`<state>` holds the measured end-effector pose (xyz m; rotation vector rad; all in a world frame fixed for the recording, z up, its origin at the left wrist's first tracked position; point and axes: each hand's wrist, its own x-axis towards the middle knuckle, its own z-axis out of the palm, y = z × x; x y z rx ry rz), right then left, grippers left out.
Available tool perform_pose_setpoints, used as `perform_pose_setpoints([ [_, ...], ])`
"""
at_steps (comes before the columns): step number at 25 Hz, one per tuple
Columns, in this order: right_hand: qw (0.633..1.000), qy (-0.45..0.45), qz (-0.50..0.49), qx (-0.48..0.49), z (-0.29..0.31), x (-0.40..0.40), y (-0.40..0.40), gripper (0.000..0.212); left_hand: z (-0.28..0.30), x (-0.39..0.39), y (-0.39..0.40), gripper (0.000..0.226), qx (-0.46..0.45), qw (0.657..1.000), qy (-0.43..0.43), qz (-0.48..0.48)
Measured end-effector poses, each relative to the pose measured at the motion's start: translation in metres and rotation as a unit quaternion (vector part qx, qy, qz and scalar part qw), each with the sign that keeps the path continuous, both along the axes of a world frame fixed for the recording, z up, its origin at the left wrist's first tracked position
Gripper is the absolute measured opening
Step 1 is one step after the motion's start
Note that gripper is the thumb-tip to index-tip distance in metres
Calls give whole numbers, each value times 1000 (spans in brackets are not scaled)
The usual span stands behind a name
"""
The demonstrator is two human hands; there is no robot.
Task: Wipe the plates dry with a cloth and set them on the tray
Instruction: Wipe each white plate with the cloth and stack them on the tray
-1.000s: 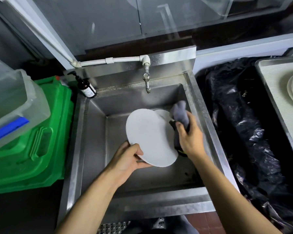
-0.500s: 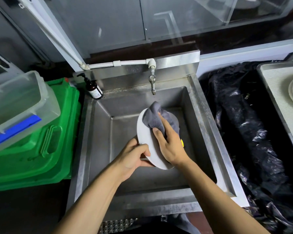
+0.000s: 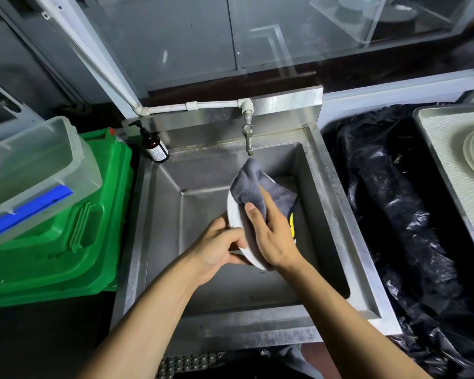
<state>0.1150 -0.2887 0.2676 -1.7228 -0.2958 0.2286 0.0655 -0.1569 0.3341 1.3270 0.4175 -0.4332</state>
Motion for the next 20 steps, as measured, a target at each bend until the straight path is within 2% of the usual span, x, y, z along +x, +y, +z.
perform_pose_setpoints([
  [3,999,-38,22,-8,-1,6,-6,53,0,-1,2,42,-11,1000,3,17],
  [7,995,42,-81,-29,-1,13,-14,56,0,-5,1,39,-13,1000,3,9],
  [11,1000,-20,19,14,9,-5,6,55,3,-1,2,43,-9,1000,-7,12],
  [13,999,-26,14,14,7,1,1,50,4,-2,4,42,-19,1000,-6,18],
  [17,995,73,-69,24,13,6,-7,38,2,-3,4,38,-18,1000,0,10],
  [18,994,84,-61,42,15,3,-4,32,2,-3,3,39,-13,1000,1,6],
  [20,990,105,-22,87,19,-4,6,34,3,1,2,42,-5,1000,0,9],
])
